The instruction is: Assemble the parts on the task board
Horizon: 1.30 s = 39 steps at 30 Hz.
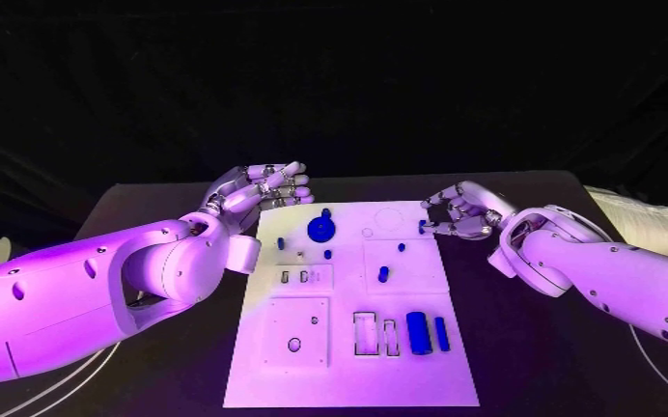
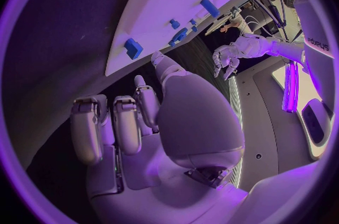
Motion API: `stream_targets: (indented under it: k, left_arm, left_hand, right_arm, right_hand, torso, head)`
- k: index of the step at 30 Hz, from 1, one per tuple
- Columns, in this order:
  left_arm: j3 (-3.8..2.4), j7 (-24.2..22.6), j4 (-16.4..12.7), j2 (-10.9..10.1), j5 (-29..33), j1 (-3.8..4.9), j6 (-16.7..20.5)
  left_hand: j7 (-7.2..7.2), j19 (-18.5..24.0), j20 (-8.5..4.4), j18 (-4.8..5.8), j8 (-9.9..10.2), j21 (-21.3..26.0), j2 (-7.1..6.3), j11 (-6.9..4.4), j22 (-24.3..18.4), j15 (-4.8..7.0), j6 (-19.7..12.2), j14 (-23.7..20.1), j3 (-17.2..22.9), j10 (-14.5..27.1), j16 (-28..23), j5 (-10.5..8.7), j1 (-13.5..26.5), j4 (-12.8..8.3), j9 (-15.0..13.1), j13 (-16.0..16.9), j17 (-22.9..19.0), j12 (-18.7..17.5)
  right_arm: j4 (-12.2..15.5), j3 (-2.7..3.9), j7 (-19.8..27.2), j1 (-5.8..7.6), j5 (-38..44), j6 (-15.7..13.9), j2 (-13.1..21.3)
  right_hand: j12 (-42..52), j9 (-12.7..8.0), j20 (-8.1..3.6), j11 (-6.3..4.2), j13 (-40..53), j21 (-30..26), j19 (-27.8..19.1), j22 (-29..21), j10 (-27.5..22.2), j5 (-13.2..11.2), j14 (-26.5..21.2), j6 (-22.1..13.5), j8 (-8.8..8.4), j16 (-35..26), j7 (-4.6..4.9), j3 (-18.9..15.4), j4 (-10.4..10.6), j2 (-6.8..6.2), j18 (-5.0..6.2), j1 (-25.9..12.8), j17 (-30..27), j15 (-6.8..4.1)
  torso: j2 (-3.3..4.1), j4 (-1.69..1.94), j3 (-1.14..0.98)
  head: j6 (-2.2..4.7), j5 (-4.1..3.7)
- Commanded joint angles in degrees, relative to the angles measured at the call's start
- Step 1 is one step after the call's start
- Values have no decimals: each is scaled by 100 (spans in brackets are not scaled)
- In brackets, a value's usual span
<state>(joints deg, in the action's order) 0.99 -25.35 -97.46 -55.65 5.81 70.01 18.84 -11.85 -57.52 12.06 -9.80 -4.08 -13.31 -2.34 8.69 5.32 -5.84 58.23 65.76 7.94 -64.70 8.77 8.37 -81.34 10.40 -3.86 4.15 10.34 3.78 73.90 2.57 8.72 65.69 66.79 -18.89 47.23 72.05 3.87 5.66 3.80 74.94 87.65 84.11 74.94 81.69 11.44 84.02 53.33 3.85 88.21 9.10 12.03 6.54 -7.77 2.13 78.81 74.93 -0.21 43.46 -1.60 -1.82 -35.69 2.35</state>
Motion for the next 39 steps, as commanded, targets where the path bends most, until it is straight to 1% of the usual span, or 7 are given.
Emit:
stream_targets:
  k: [1,5,8,21,24,27,39]
  left_arm:
    - [-2,-35,0,18,13,0,-133]
    - [-2,-35,5,21,13,0,-135]
    - [-2,-35,7,21,13,0,-137]
    - [-2,-27,10,24,13,0,-142]
    - [-2,-24,8,24,13,0,-143]
    - [-2,-22,6,24,13,0,-146]
    - [-2,-13,-2,18,13,0,-148]
  left_hand:
    - [-23,2,40,-67,35,20,-6,12,-6,-32,-21,6,-2,45,-35,-25,-52,-32,4,-9,8,-14]
    - [-23,2,40,-67,35,20,-6,12,-6,-32,-21,6,-2,45,-35,-25,-52,-32,4,-9,8,-14]
    - [-23,2,40,-67,35,20,-6,12,-6,-32,-21,6,-2,45,-35,-25,-52,-32,4,-9,8,-14]
    - [-23,2,40,-67,35,20,-6,12,-6,-32,-21,6,-2,45,-35,-25,-52,-32,4,-9,8,-14]
    - [-23,2,40,-67,35,20,-6,12,-6,-32,-21,6,-2,45,-35,-25,-52,-32,4,-9,8,-14]
    - [-23,2,40,-67,35,20,-6,12,-6,-32,-21,6,-2,45,-35,-25,-52,-32,4,-9,8,-14]
    - [-23,2,40,-67,35,20,-6,12,-6,-32,-21,6,-2,45,-35,-25,-52,-32,4,-9,8,-14]
  right_arm:
    - [-72,2,4,-46,169,150,-57]
    - [-148,2,-10,-90,217,142,-126]
    - [-196,2,-31,-107,249,132,-164]
    - [-329,4,-142,-123,370,109,-245]
    - [-342,4,-147,-123,385,134,-260]
    - [-354,4,-156,-126,435,151,-278]
    - [-375,4,-203,-135,715,138,-322]
  right_hand:
    - [17,9,-6,1,181,11,337,1021,1,16,523,23,9,15,-5,-13,-33,21,-102,37,1165,-23]
    - [30,16,-8,-4,190,15,341,1029,11,-10,526,62,24,21,-11,-20,-47,52,-104,38,1176,-27]
    - [38,21,-11,-10,196,17,343,1033,18,-25,527,104,39,24,-17,-13,-65,89,-105,53,1183,-31]
    - [97,50,-42,-59,242,30,358,1060,58,-115,537,418,135,43,-73,64,-154,271,-111,75,1225,-70]
    - [117,62,-57,-83,258,32,361,1066,69,-124,539,530,171,48,-103,82,-176,292,-112,69,1235,-88]
    - [129,64,-64,-93,269,35,364,1072,76,-133,541,567,180,52,-114,89,-187,299,-113,65,1244,-97]
    - [129,63,-71,-100,269,37,367,1077,77,-149,541,591,181,53,-121,88,-196,295,-114,54,1245,-104]
  torso:
    - [-1,5,-2]
    - [-5,-4,-2]
    - [-5,-7,-4]
    - [-4,-11,-4]
    - [-2,-11,-5]
    - [-3,-9,-6]
    - [-1,-8,-6]
  head:
    - [-20,-15]
    - [-27,7]
    - [-29,9]
    - [-33,19]
    - [-38,18]
    - [-41,19]
    - [-44,23]
